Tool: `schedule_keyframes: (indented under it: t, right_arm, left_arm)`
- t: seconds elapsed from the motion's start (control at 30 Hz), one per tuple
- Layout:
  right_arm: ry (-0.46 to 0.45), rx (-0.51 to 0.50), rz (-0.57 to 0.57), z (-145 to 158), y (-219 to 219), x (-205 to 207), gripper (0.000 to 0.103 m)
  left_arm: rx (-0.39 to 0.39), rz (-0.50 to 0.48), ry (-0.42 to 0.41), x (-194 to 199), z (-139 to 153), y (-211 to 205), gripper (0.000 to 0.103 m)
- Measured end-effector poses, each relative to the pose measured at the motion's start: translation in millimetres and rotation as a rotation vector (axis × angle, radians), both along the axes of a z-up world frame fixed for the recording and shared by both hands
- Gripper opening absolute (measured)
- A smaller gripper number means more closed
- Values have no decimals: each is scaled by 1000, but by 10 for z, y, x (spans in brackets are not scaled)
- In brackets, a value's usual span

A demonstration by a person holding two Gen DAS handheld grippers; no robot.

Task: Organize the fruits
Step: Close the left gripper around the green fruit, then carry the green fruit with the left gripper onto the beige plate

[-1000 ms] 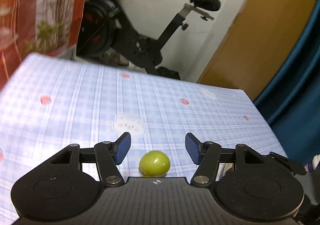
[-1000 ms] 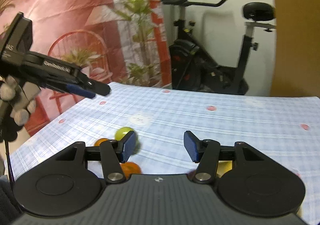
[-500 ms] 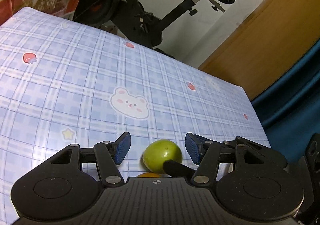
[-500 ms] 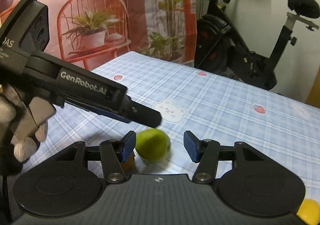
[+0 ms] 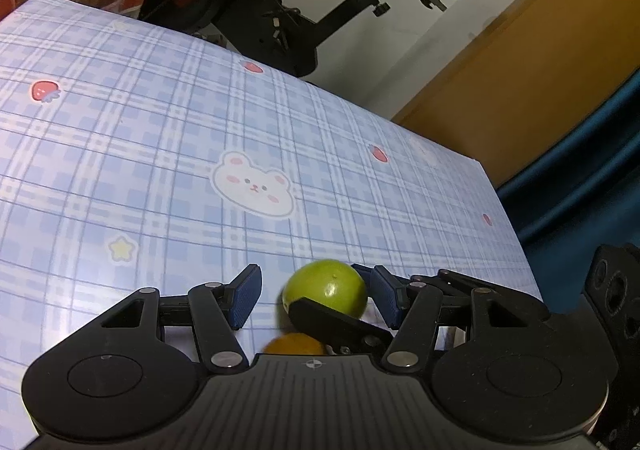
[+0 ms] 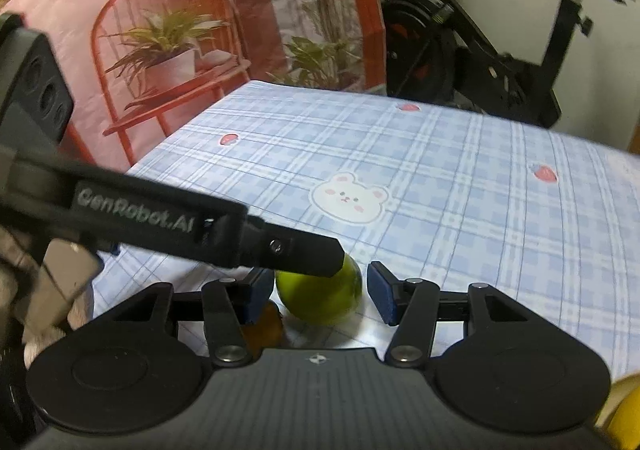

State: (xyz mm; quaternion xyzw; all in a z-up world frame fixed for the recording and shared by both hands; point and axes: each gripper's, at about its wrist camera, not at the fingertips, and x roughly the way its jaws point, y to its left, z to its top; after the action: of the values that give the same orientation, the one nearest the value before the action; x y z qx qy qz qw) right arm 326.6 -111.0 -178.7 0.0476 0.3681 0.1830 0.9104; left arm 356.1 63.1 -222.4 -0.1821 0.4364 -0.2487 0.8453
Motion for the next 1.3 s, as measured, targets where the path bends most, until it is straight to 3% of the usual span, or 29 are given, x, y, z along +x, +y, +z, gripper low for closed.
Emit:
schedule_keyframes:
  t: [0.27,0.5,0.97,1.3]
  right_arm:
    - [23,20,-31,3,-11,-12,54]
    - [-9,8,-30,31,3,-96,51]
    - [-107,22,-32,254,-98,-384,51]
    - [-169,73,-75,390,-384,-757,51]
  left_arm:
    - [-12,0,23,39,-114,-120,61]
    - [-10,-5,1,-11,-51,-135,51]
    - [2,-27,-69,-282,289,-224,51]
    - [41,-81,-113,-560,547,-544,50]
